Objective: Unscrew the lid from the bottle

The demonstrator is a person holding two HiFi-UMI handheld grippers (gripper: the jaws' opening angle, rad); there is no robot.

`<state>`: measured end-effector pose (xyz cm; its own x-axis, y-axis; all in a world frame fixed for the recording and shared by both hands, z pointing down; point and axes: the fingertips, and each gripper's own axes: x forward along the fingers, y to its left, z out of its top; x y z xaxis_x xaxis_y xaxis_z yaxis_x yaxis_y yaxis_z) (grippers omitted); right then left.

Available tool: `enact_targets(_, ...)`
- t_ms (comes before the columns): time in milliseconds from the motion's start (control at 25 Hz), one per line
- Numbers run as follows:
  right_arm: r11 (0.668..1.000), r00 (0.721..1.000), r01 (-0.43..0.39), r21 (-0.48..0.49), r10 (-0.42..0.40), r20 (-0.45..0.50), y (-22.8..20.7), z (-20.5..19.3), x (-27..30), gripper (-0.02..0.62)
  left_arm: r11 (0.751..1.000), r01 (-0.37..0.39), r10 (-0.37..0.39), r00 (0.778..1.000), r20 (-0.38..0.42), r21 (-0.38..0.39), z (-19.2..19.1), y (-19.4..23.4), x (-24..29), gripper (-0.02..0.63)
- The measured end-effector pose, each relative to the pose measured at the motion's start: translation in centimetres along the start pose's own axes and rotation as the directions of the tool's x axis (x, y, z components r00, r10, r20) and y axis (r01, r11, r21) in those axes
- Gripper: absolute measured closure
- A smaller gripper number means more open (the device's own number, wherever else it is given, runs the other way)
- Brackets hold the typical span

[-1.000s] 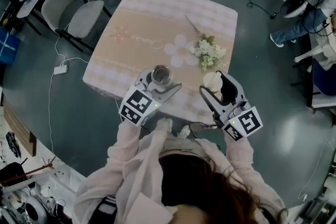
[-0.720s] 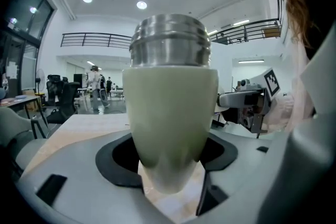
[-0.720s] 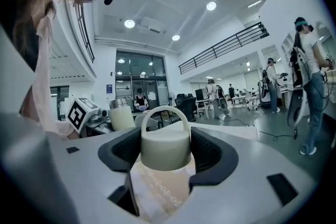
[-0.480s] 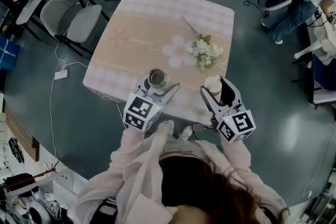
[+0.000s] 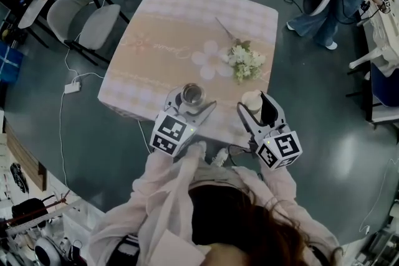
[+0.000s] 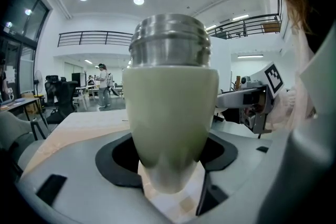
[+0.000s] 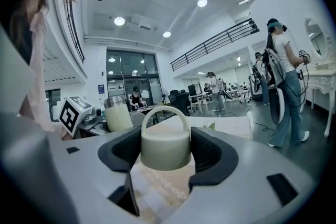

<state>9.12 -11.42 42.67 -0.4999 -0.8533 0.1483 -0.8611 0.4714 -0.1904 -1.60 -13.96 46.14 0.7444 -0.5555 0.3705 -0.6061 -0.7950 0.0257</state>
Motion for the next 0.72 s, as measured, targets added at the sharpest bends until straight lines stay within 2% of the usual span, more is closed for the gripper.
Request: enact_targets(720,0.999,0.999,-0.029,-0.015,0.029,0.016,-0.1,-0.3,0.3,0.295,0.999,0.034,-0.033,0.999,-0.035,0.041,-0.7,-1.0,1.0,0.291)
